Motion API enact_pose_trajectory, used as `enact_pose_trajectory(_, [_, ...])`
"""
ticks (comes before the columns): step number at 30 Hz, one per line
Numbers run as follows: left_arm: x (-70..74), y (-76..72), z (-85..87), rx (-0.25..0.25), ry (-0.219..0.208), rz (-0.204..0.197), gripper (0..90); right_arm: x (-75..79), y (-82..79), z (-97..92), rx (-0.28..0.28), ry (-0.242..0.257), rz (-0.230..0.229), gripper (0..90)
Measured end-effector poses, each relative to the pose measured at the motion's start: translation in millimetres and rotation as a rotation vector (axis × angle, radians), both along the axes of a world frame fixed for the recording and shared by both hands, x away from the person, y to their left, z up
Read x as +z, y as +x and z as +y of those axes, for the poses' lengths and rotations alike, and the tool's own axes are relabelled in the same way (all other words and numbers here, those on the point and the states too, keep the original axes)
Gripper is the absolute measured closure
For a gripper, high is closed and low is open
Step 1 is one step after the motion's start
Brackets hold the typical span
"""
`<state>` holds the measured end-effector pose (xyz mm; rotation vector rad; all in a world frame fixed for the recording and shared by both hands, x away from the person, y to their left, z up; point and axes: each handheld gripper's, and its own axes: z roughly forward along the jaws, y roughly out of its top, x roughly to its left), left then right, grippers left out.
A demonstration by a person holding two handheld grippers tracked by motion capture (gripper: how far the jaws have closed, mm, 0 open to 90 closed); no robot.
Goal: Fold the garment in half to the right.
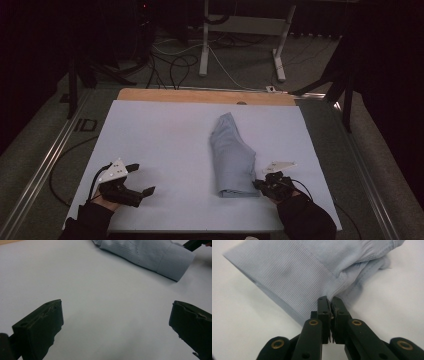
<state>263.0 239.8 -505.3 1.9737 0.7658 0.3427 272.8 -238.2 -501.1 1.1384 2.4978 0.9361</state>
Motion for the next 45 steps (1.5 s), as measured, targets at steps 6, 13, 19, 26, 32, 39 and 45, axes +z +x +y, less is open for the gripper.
enact_pose_trajectory(6, [0.2,0.0,0.9,0.006,-0.004,-0.001,0.3,3.9,-6.1,-17.4,-0.037,0.029,0.013,87.0])
enact_pose_trajectory(13, [0.2,-0.1,0.8,0.006,-0.001,-0.003,0.3,-6.3,-5.9,-28.9,-0.063,0.025,0.05,86.9])
enact_pose_trajectory(19, [0.5,-0.5,1.3,0.003,0.003,-0.006,0.3,-20.3,0.9,-35.5,-0.086,0.023,0.074,86.6])
enact_pose_trajectory(26, [0.9,-0.5,3.4,0.006,-0.003,-0.009,0.3,-16.5,0.0,-38.3,-0.08,-0.023,0.059,86.5])
enact_pose_trajectory(32, [0.7,-0.3,3.5,0.007,0.0,-0.008,0.4,-18.3,0.2,-39.5,-0.092,-0.017,0.066,86.1])
enact_pose_trajectory(39, [1.3,-0.2,3.6,0.012,-0.004,-0.009,0.3,2.7,4.5,-32.9,-0.062,0.0,0.024,67.6])
enact_pose_trajectory(45, [1.2,-0.4,3.3,0.007,-0.002,-0.011,0.3,34.4,11.0,-2.3,0.049,0.067,-0.06,81.0])
